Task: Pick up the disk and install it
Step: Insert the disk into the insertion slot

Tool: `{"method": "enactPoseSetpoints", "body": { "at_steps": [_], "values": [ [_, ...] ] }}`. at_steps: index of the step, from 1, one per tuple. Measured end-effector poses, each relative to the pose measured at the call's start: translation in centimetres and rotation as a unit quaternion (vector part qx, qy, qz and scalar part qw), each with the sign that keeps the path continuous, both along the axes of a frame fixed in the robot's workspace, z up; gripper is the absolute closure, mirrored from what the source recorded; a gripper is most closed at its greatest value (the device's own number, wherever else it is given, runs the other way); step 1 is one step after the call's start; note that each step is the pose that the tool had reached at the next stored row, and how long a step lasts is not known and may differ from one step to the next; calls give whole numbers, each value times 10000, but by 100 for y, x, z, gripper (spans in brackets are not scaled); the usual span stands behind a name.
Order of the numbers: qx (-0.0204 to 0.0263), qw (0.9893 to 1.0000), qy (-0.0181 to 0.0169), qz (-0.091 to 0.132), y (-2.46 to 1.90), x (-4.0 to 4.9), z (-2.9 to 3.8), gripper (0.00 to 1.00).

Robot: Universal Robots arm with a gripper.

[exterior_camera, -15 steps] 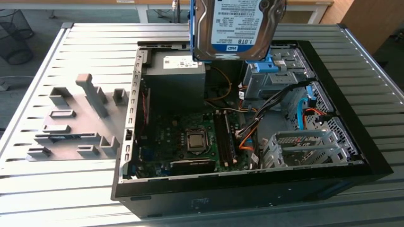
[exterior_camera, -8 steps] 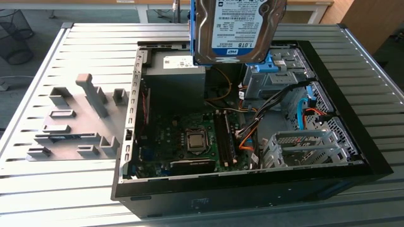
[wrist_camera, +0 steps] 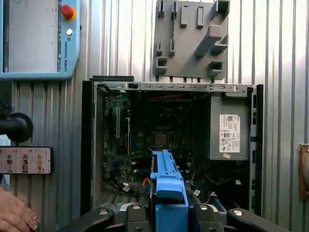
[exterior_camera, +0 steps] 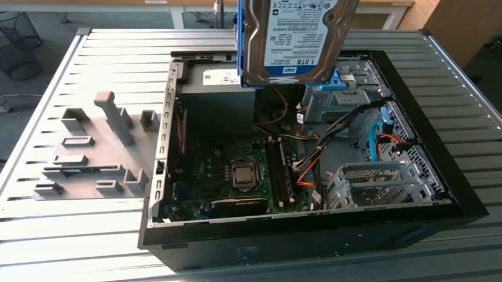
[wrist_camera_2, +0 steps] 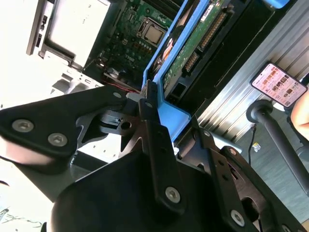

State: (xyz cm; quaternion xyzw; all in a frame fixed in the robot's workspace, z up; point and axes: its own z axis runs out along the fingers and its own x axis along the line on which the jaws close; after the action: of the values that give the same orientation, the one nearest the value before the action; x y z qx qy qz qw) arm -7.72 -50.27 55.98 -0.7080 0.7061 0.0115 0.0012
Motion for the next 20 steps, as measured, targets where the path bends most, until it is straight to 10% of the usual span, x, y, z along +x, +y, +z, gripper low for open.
{"method": "enactPoseSetpoints", "body": {
  "at_steps": [20],
  "values": [
    [-2,10000,2,1,-17,148,-36,64]
  ]
}}
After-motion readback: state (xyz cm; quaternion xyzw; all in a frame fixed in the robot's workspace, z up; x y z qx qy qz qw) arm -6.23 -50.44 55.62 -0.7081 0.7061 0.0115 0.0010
